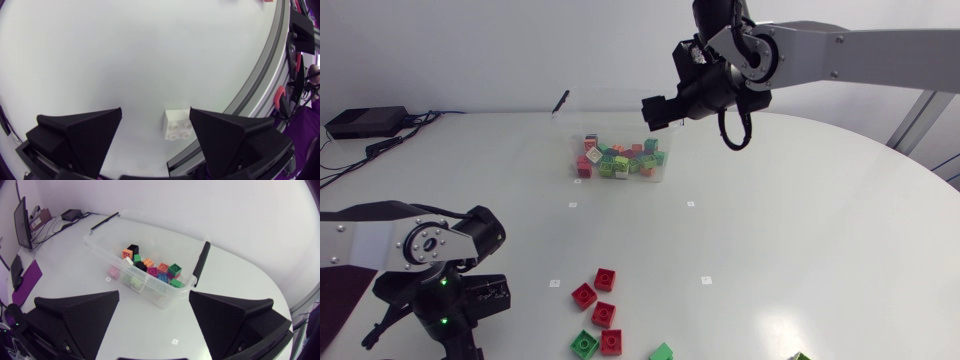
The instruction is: Place the duplo bricks in the container
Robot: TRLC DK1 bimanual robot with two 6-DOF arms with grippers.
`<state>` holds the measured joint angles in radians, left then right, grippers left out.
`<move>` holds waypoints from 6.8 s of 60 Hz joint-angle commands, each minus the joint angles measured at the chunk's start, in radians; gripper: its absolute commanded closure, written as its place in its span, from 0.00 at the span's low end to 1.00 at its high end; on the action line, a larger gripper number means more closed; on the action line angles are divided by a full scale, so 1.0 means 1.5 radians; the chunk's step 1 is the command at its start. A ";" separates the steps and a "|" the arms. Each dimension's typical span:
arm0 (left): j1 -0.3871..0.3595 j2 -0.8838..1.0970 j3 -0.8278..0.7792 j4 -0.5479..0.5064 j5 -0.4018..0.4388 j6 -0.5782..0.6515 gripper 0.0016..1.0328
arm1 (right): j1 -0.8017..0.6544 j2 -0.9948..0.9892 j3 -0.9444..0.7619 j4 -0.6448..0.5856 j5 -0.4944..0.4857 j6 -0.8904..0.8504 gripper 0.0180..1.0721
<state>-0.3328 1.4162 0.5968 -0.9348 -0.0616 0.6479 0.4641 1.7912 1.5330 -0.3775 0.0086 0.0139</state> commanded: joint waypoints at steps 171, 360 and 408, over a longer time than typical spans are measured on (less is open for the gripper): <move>0.107 0.020 0.459 0.327 0.203 -0.163 0.94 | 0.368 -0.046 -0.371 -0.260 -0.076 0.045 0.26; 0.047 -0.025 0.170 0.335 0.301 0.166 0.04 | -0.027 0.291 0.405 -0.098 -0.072 0.018 0.04; -0.035 0.034 0.015 0.417 0.320 0.328 0.05 | -0.033 -0.120 -0.121 0.106 -0.044 -0.039 0.04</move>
<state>-0.3744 1.4326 0.6449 -0.3153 0.3962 1.0492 0.4171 1.6569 1.4323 -0.2447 -0.0719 -0.0196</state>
